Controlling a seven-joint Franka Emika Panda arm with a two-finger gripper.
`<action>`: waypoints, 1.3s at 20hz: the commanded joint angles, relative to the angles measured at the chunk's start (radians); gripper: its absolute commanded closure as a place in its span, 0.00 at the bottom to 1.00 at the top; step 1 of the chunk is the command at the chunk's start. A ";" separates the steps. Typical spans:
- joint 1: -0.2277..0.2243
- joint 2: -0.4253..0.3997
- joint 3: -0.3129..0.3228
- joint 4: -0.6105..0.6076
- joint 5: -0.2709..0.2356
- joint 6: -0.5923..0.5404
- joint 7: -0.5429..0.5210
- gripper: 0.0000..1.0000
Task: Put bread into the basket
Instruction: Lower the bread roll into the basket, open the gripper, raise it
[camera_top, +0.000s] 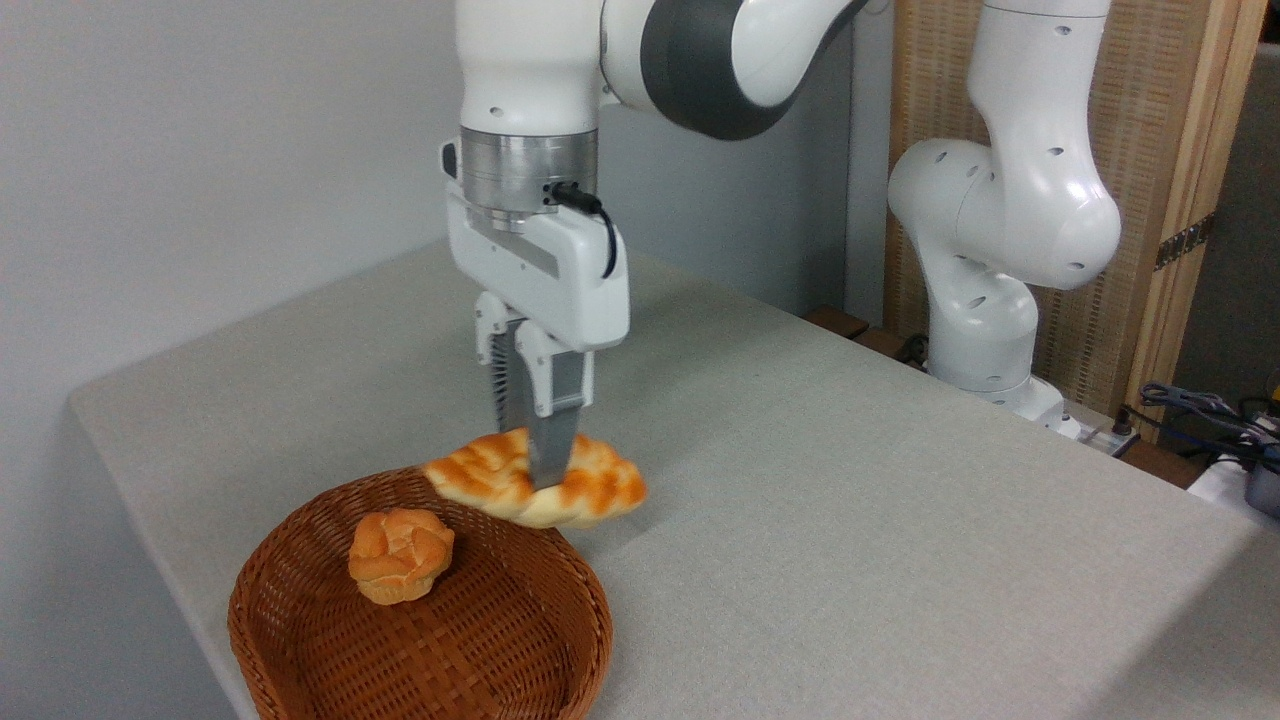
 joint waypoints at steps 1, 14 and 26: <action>0.000 0.032 0.003 0.017 -0.035 0.125 0.009 0.40; 0.000 0.093 0.003 0.017 -0.087 0.276 -0.116 0.00; 0.000 0.072 0.004 0.209 -0.067 -0.308 -0.178 0.00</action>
